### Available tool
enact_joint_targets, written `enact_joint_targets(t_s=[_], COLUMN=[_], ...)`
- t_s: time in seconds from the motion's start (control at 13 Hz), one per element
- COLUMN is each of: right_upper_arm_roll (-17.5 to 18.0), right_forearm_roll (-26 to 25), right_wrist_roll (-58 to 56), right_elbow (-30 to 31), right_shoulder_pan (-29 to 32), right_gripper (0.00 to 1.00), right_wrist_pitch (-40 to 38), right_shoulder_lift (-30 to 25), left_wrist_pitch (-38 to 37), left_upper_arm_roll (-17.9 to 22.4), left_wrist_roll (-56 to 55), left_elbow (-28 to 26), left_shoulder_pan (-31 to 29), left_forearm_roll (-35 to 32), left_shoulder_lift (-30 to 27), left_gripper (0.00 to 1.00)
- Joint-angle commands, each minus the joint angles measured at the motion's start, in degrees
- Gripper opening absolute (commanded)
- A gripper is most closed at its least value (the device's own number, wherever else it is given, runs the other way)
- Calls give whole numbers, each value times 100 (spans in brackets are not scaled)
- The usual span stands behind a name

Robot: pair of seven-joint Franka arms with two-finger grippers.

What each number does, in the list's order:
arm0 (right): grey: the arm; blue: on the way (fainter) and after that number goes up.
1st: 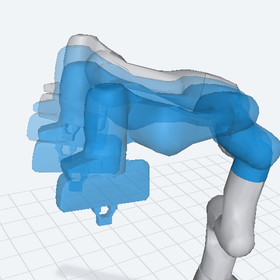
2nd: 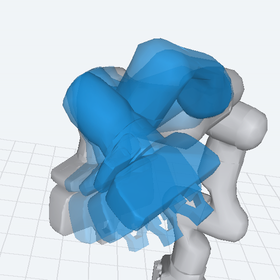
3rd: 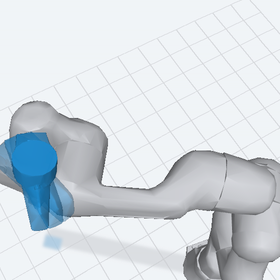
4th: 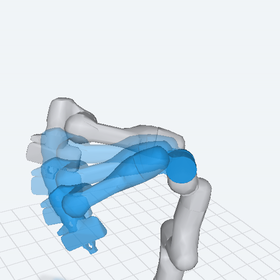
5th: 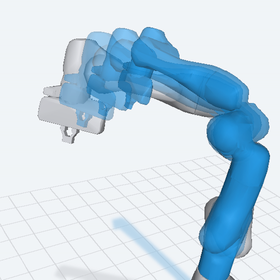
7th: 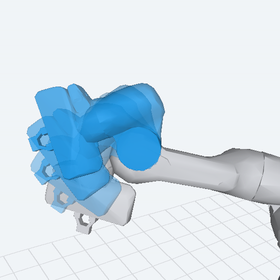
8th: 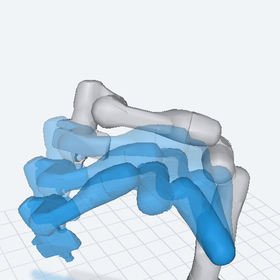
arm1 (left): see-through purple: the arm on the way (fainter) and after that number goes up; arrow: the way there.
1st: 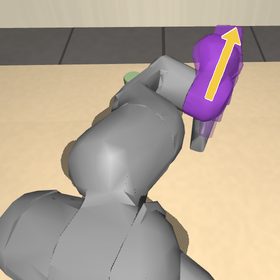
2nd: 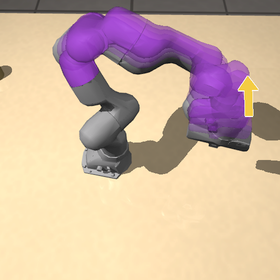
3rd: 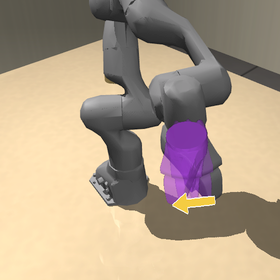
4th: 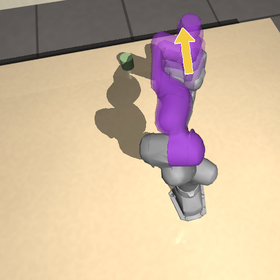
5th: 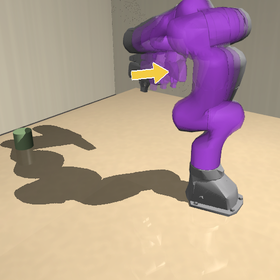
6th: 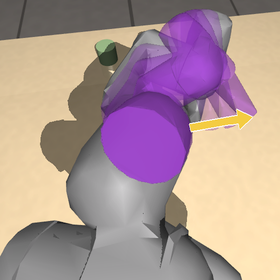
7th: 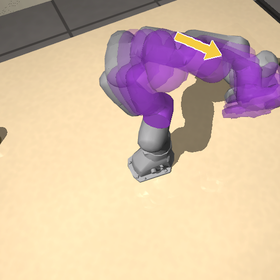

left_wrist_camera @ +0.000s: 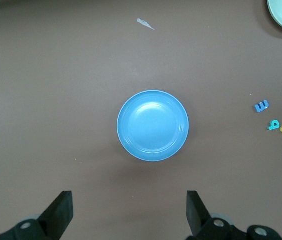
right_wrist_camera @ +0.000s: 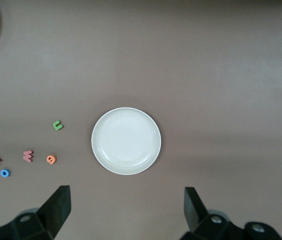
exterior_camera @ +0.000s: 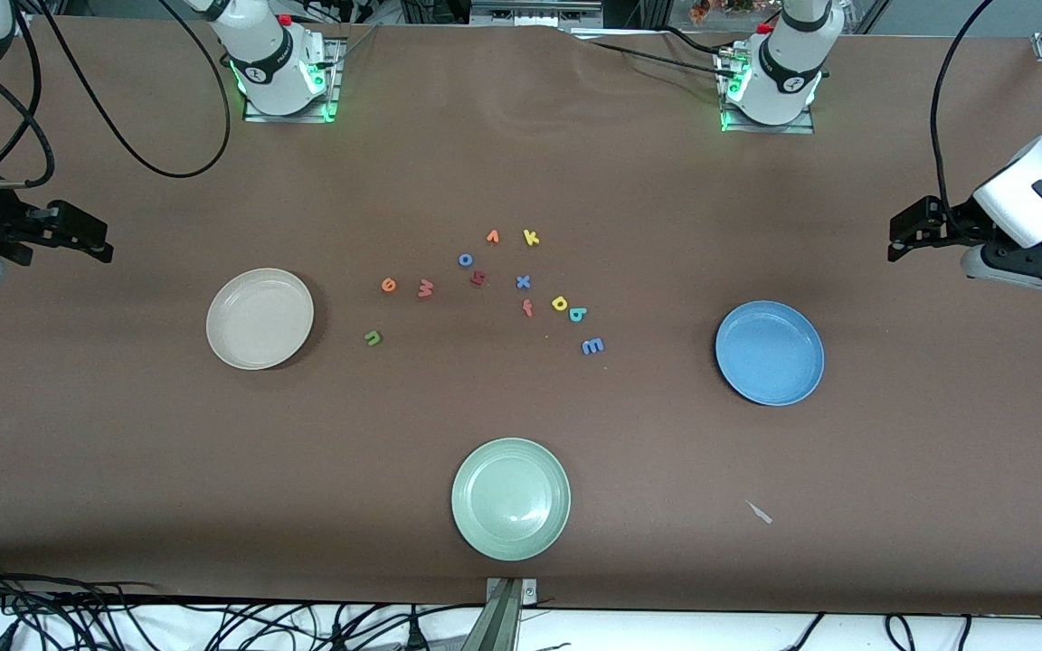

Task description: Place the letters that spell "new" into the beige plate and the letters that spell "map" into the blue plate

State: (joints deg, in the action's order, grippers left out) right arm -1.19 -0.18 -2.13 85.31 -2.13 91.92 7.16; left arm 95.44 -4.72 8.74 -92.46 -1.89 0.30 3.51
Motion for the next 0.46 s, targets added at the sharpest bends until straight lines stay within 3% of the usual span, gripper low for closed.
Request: enact_joint_targets(t_s=[0.0,0.39], right_upper_arm_roll=[22,13], right_forearm_roll=[-35,-8], right_wrist_roll=[-34,-77], right_elbow=[12,4], right_shoulder_pan=[11,20], right_gripper=[100,100], right_wrist_pitch=[1,28], right_shoulder_lift=[-22,-13], left_wrist_pitch=[-51,-51], left_upper_arm_roll=[-21,-21], left_wrist_roll=[128,128], left_elbow=[158,149], left_shoulder_pan=[-13,-13], left_forearm_roll=[5,14], left_shoulder_lift=[71,71], left_gripper=[100,100])
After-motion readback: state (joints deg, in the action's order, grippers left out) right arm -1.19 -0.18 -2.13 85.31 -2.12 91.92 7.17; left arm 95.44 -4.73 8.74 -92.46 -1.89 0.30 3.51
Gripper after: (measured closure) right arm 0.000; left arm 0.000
